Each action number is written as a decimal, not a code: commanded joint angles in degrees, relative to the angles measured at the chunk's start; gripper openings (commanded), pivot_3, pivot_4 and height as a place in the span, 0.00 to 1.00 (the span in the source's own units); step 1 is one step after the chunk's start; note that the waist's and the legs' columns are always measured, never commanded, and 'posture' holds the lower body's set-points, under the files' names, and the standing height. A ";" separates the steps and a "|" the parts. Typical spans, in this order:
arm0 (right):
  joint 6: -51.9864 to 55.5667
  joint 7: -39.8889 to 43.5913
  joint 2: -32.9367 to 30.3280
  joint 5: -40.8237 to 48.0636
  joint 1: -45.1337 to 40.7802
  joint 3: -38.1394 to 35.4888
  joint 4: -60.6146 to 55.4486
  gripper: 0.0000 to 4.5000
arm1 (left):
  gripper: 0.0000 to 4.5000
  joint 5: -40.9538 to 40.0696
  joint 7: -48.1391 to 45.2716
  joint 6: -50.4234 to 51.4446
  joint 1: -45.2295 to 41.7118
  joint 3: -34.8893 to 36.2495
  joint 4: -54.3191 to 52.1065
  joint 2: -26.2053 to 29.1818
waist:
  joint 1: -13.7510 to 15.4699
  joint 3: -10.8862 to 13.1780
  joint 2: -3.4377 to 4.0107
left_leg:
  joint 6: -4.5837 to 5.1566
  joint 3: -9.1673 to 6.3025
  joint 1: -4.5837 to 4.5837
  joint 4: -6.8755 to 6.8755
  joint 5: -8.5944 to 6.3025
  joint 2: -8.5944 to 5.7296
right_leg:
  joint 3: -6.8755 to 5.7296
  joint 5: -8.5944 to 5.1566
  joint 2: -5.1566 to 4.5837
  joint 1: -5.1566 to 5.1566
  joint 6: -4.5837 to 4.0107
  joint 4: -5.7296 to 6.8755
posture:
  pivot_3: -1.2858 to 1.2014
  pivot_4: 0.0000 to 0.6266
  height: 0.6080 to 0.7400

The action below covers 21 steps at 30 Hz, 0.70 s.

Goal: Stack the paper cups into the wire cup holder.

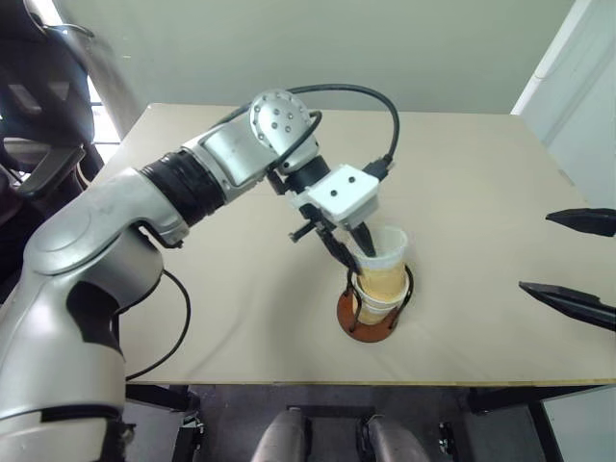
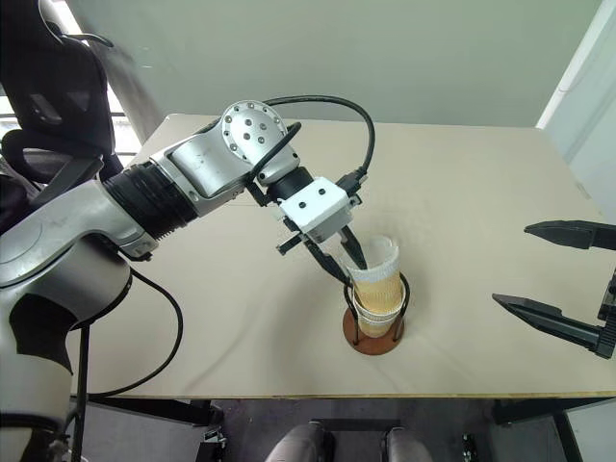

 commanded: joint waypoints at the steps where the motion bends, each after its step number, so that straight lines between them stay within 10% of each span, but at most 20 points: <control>1: -0.58 -0.42 -0.17 0.57 -0.18 -1.27 -0.32 1.00 | 0.62 -0.82 -1.87 0.51 -0.03 1.96 -0.58 -0.43 | 0.00 0.00 0.00 | 0.00 0.00 0.00 0.00 0.00 0.00 | 0.00 0.00 0.00 0.00 0.00 0.00 | 0.52 0.24 1.00; 6: -1.17 -0.08 -0.39 0.25 -0.42 -0.38 0.40 1.00 | 0.99 -0.96 -1.87 1.69 0.77 5.08 0.38 -1.62 | 0.01 0.00 0.00 | 0.00 0.00 0.00 0.00 0.00 0.00 | 0.00 0.00 0.00 0.01 0.00 0.00 | 0.52 0.24 1.00; 13: -6.67 0.37 -2.20 -3.46 -3.76 9.19 6.26 1.00 | 0.99 6.02 2.88 9.91 6.15 26.00 10.54 -4.17 | -0.17 -0.02 0.07 | -0.02 0.07 0.01 0.02 0.03 0.00 | 0.03 -0.01 0.00 -0.01 0.04 0.00 | 0.52 0.24 1.00; 21: -16.38 9.71 -7.35 -9.69 -9.11 19.88 19.24 1.00 | 0.99 8.69 15.63 30.77 34.38 51.29 -5.68 22.67 | -2.63 -0.14 0.44 | -0.97 0.19 0.09 -0.30 0.72 0.11 | 0.23 -0.02 0.20 -0.31 0.00 0.02 | 0.52 0.24 1.00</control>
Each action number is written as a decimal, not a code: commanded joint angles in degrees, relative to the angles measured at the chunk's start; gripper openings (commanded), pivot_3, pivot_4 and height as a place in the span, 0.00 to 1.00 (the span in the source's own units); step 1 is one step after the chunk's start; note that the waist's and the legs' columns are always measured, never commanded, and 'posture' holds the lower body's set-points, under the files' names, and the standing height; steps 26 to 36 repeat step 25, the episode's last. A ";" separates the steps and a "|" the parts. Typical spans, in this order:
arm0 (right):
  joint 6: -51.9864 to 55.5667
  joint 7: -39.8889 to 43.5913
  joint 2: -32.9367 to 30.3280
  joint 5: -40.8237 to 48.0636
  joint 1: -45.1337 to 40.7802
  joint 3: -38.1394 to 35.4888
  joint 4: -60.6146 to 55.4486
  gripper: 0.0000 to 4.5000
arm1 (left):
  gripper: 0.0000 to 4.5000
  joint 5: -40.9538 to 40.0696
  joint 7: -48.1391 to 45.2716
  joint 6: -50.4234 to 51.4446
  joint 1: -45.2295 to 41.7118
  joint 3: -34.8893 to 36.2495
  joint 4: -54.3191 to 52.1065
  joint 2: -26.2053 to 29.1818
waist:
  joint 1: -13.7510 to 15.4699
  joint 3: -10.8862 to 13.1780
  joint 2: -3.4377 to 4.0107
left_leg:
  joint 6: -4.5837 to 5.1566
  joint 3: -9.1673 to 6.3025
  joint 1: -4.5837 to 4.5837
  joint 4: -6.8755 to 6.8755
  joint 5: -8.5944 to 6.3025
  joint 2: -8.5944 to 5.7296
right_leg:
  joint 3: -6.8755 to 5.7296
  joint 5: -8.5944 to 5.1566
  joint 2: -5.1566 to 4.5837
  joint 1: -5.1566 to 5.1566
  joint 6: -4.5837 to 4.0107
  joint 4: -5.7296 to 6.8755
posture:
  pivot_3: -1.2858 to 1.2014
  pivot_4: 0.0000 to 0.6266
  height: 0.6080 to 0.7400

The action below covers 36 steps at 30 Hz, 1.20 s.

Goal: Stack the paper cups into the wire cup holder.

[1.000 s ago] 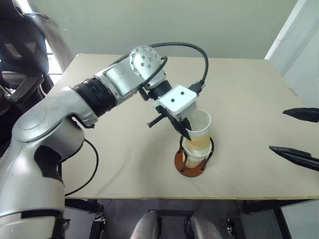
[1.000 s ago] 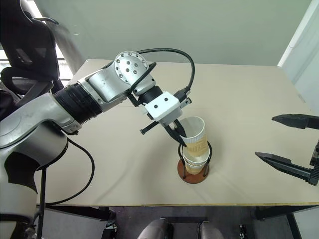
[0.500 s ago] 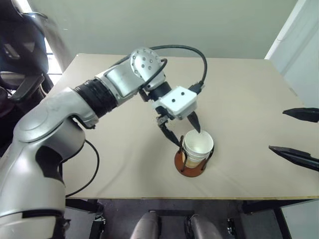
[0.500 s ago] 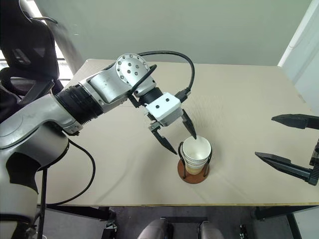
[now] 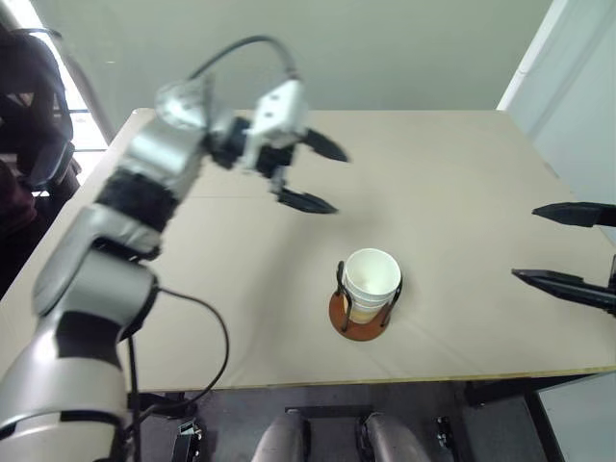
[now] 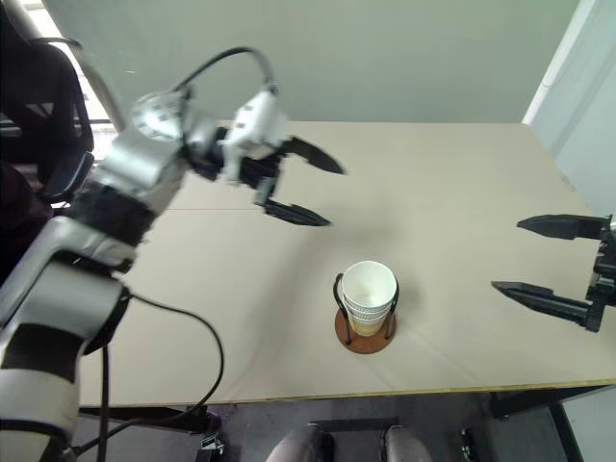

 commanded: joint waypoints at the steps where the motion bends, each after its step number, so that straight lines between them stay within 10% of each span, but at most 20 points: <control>1: -5.36 4.43 -3.22 -2.10 -4.69 5.29 5.91 1.00 | 0.99 -2.74 6.80 11.93 13.64 13.60 -12.95 11.88 | -0.75 -0.03 -0.14 | -0.08 0.08 0.03 -0.17 0.04 0.02 | 0.11 -0.01 0.10 -0.08 -0.01 -0.01 | 0.52 0.24 1.00; 6: -11.34 8.91 -3.77 -5.58 -17.28 19.88 15.29 1.00 | 0.99 -7.74 14.09 23.02 38.28 34.90 -28.00 19.92 | 0.71 -0.02 -0.37 | -0.08 -0.23 0.06 -0.26 0.06 0.05 | 0.13 -0.17 0.19 -0.16 -0.17 -0.07 | 0.52 0.24 1.00; 14: -17.77 16.79 -0.07 -13.66 -36.47 35.72 28.87 1.00 | 0.99 -10.05 16.78 35.30 60.50 62.02 -43.35 17.78 | 1.03 0.03 -0.58 | 0.33 -0.12 0.24 -0.58 -0.18 0.11 | 0.01 0.11 0.12 -0.07 -1.09 0.12 | 0.52 0.24 1.00; 36: -20.37 21.74 1.84 -17.62 -41.95 38.49 35.13 1.00 | 0.99 -11.42 15.54 41.06 61.20 65.85 -46.42 18.25 | 0.34 0.07 -0.58 | -0.23 -0.16 0.70 -0.69 0.36 0.19 | -0.03 0.17 0.16 -0.16 -2.11 0.96 | 0.52 0.24 1.00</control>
